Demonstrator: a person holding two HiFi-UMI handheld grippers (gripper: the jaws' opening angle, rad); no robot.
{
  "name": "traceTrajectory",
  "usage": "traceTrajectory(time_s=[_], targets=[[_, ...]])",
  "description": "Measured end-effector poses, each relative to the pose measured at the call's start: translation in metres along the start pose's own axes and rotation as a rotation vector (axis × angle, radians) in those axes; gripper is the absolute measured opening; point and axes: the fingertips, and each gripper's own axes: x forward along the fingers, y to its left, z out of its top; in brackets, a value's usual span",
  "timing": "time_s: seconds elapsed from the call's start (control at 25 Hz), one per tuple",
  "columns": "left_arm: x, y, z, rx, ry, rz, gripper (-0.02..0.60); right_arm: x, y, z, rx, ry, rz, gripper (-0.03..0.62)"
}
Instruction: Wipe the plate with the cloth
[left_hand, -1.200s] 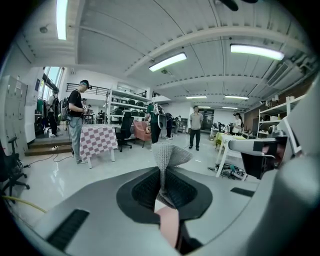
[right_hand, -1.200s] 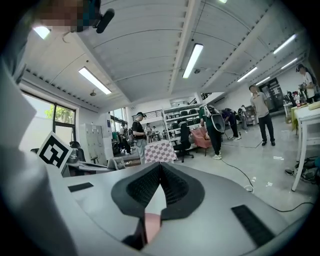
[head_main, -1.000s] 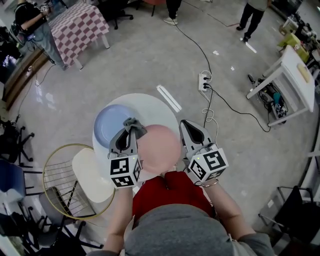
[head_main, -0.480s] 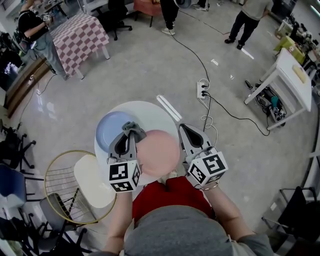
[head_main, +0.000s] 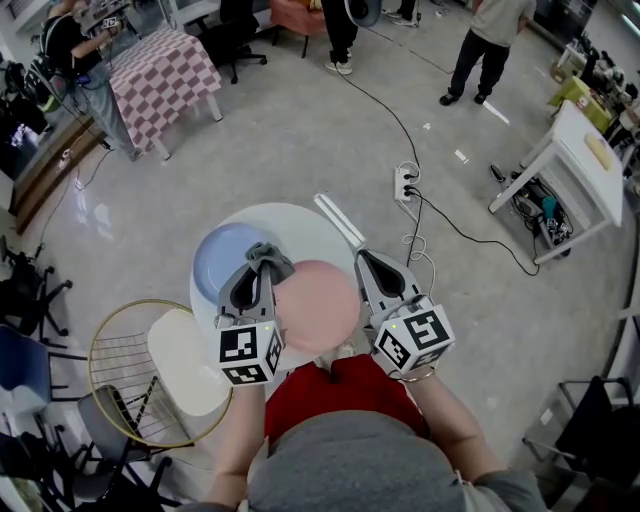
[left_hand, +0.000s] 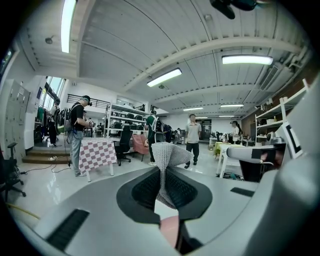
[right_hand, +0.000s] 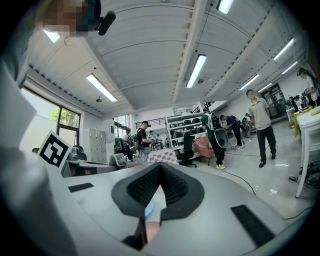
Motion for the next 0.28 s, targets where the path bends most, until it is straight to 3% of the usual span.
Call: traceTrajectory(time_s=[0.28], targets=[[-0.0046,0.0002,0.0007,0.002,-0.005,0.000,0.037,-0.0006,0.0058,0.0006,0.006,-0.004,0.009,0.028]])
